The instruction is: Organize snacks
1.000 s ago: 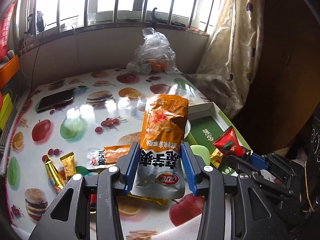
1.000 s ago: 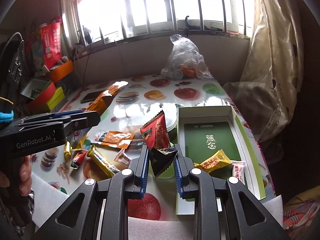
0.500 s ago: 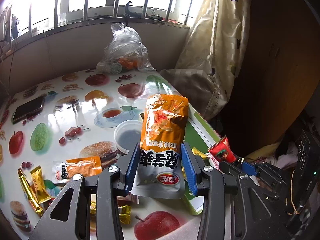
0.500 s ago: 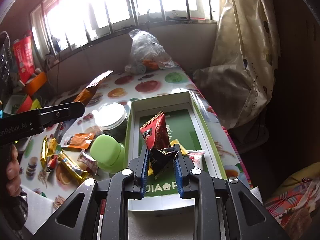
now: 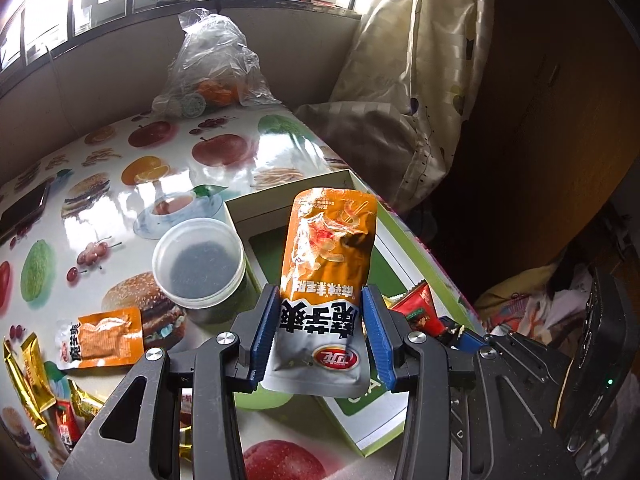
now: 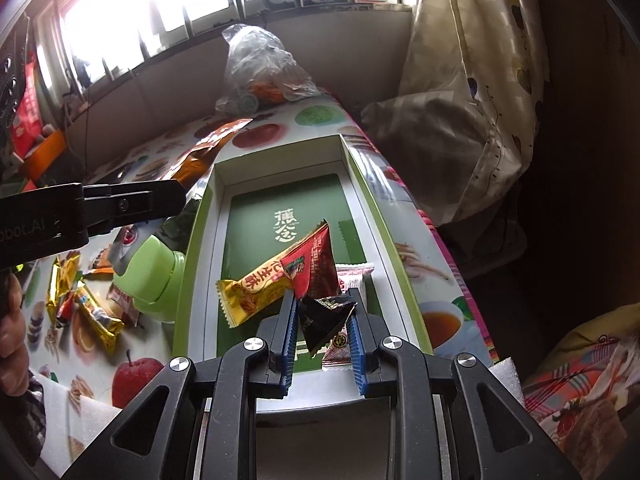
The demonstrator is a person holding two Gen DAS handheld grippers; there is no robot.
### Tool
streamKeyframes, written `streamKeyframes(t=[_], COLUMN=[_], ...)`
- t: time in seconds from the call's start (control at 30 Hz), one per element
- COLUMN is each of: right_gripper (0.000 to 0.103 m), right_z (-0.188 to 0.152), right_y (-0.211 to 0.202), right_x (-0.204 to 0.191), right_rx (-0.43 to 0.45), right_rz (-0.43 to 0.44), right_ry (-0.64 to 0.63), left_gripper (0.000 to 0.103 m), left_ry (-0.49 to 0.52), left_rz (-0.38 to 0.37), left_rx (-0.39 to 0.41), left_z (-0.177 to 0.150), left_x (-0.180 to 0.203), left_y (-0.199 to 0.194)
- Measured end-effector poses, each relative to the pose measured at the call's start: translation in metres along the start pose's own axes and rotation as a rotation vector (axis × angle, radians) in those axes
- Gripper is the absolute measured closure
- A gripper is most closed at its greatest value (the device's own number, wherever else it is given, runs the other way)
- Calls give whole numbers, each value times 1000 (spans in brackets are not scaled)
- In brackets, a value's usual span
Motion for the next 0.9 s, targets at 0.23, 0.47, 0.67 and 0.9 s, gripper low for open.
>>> streamKeyframes(t=[0.23, 0.47, 0.67, 0.9], right_gripper=[81, 81, 81, 80], right_z=[-5, -6, -7, -8], right_y=[7, 9, 8, 8], right_x=[7, 10, 10, 9], right_rx=[-12, -13, -12, -13], right_rz=[-22, -26, -19, -18], right_ry=[-7, -11, -7, -9], left_gripper=[59, 58, 58, 57], left_ry=[21, 33, 34, 37], left_rz=[12, 19, 26, 25], left_rx=[-43, -71, -99, -104], left_z=[-7, -11, -18, -20], left_x=[9, 15, 17, 20], left_y=[19, 33, 41, 42])
Point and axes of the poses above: each gripper's, at about its wrist camera, not at the fingertips, and y roughly the way its jaws point, x to its right, z to its top, the point moved 8 cm from there along y, roughly the way its jaws point, and after that the axes turned 7 degrees about x, right-handed, at the moved point
